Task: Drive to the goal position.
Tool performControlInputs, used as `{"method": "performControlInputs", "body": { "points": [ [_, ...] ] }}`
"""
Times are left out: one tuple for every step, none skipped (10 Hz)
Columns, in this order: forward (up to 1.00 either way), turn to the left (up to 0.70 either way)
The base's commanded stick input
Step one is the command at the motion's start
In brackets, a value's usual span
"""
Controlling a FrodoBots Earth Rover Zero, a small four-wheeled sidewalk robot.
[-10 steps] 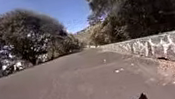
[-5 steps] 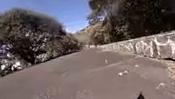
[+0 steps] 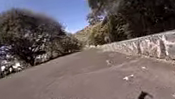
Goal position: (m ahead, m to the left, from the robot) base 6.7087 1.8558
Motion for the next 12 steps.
{"method": "performControlInputs", "body": {
  "points": [
    [0.50,0.00],
    [0.50,0.00],
    [0.50,0.00],
    [0.50,0.00],
    [0.50,0.00],
    [0.50,0.00],
    [0.50,0.00],
    [0.50,0.00],
    [0.50,-0.17],
    [0.50,-0.38],
    [0.50,-0.50],
    [0.50,-0.50]
  ]
}}
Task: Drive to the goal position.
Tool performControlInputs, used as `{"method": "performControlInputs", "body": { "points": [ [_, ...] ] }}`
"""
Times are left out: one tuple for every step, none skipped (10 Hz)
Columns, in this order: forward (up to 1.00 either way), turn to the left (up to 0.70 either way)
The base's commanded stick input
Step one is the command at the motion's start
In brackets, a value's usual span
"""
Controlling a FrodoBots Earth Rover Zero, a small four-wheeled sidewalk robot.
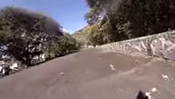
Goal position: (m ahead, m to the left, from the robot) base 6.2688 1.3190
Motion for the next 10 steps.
{"method": "performControlInputs", "body": {
  "points": [
    [0.50,-0.50],
    [0.50,0.00],
    [0.50,0.00],
    [0.50,0.00],
    [0.50,0.00],
    [0.50,0.00],
    [0.50,0.00],
    [0.50,0.00],
    [0.50,0.00],
    [0.50,0.00]
  ]
}}
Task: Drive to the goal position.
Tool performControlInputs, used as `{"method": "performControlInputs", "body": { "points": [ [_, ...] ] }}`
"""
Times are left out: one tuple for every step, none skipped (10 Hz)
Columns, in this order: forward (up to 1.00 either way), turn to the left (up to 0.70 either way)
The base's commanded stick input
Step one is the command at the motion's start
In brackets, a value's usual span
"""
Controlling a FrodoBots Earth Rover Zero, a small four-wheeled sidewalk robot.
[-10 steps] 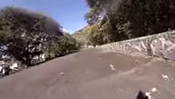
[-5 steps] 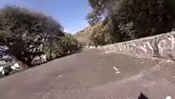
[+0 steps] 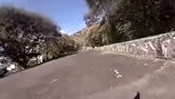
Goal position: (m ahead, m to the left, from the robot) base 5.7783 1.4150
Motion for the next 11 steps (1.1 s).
{"method": "performControlInputs", "body": {
  "points": [
    [0.50,0.00],
    [0.50,0.00],
    [0.50,0.00],
    [0.50,0.00],
    [0.50,0.00],
    [0.50,0.00],
    [0.50,-0.50],
    [0.50,-0.50],
    [0.50,0.00],
    [0.50,0.00],
    [0.50,0.00]
  ]
}}
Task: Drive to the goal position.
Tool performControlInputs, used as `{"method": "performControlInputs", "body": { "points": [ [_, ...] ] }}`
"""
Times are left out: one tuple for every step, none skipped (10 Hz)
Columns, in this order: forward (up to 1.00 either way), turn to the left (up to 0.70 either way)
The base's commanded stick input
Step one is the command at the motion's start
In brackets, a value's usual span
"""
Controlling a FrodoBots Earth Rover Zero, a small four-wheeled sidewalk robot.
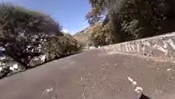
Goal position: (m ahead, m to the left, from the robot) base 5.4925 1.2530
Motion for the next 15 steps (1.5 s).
{"method": "performControlInputs", "body": {
  "points": [
    [0.50,0.00],
    [0.50,0.00],
    [0.50,0.00],
    [0.50,0.00],
    [0.50,0.00],
    [0.50,0.00],
    [0.50,0.00],
    [0.50,0.00],
    [0.50,0.00],
    [0.50,0.00],
    [0.50,0.00],
    [0.50,0.00],
    [0.50,0.00],
    [0.50,0.00],
    [0.50,0.00]
  ]
}}
